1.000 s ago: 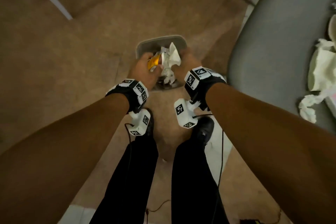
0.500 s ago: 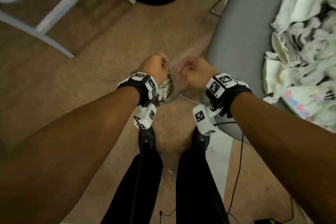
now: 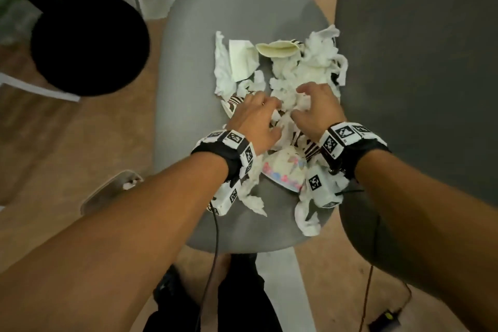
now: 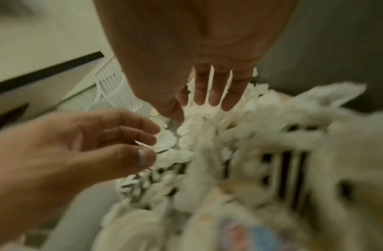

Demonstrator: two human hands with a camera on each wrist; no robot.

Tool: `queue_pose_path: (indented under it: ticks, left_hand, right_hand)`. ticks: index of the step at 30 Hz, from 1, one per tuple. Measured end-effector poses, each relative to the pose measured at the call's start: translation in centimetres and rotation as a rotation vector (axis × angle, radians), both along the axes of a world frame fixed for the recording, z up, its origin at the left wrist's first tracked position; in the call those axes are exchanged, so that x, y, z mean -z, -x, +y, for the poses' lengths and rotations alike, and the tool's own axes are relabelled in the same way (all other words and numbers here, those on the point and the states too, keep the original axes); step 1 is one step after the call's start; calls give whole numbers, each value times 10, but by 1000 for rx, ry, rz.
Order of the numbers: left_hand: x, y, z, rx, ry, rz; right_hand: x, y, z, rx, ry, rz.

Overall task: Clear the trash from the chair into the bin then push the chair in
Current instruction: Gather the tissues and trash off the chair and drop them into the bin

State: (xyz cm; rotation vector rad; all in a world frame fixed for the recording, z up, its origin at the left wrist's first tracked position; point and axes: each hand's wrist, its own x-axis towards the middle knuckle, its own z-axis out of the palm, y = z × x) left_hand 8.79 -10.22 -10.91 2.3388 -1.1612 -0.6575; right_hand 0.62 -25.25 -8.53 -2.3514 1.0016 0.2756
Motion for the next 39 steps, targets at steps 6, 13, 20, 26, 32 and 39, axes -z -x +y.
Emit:
queue_pose_path:
  ticks: [6, 13, 20, 26, 32, 39]
  left_hand:
    - [17, 7, -43, 71, -125, -117]
    - [18, -9, -63, 45, -188, -91]
    - [13, -22, -59, -194, -118, -39]
    - [13, -24, -45, -295, -70, -32]
    - [9, -21, -38, -309, 54, -4]
    - [-4, -12, -20, -323, 88, 46]
  right_hand:
    - [33, 1, -25, -325, 21, 215]
    - [13, -10, -41, -137, -252, -128]
    - [28, -31, -77, -98, 154, 0]
    - [42, -39, -74, -96, 71, 79]
    - [20, -29, -60, -102, 74, -92]
    - [-10, -25, -50, 39, 52, -348]
